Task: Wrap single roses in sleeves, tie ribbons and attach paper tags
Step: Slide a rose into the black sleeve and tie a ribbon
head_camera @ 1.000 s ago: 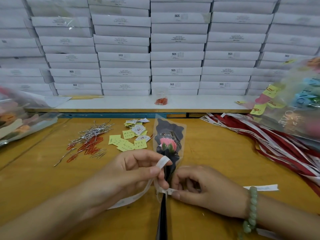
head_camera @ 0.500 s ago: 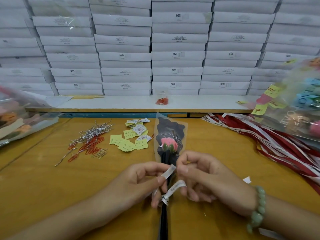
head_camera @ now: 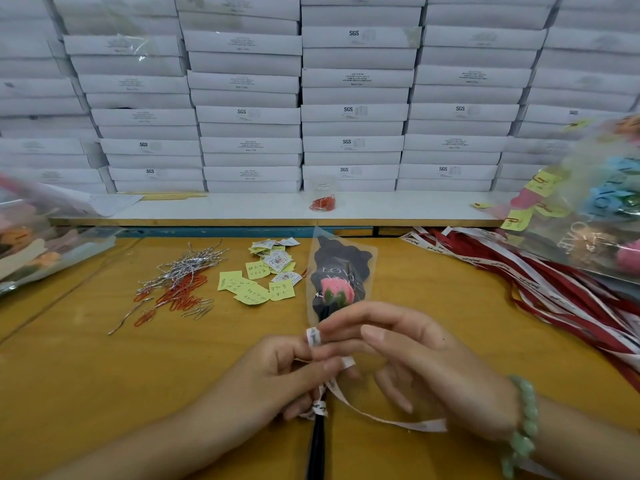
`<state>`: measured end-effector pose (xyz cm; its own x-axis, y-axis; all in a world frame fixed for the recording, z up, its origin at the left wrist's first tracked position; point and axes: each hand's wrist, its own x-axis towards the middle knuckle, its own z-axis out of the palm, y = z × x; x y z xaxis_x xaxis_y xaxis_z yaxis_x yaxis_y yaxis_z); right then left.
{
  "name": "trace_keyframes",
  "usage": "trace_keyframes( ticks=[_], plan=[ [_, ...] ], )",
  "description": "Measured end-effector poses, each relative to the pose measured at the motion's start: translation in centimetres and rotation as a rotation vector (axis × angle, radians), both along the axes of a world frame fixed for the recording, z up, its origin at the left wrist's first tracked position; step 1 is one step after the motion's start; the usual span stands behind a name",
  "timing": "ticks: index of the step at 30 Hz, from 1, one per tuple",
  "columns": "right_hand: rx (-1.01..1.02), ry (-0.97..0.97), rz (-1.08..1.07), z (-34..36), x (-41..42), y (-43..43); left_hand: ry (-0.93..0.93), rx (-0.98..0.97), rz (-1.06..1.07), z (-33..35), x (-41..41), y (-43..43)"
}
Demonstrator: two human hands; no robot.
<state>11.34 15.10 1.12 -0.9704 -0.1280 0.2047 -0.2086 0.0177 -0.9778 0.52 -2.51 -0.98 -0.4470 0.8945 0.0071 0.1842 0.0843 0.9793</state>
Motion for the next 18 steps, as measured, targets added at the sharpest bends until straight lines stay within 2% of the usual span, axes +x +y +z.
trace_keyframes(
  ticks=[3,5,10,18],
  plan=[
    [0.161,0.118,-0.234,-0.4,0.0,0.0,0.011,0.038,0.011,-0.2,0.0,0.2],
    [0.23,0.142,-0.316,-0.8,-0.1,0.1,-0.005,0.063,0.026,-0.1,0.0,0.1],
    [0.371,0.073,-0.243,-1.5,-0.3,-0.1,-0.013,0.074,0.003,0.0,0.1,0.1],
    [0.348,0.035,-0.252,-1.7,-0.4,0.2,0.008,0.146,0.065,-1.0,-0.7,0.2]
  ],
)
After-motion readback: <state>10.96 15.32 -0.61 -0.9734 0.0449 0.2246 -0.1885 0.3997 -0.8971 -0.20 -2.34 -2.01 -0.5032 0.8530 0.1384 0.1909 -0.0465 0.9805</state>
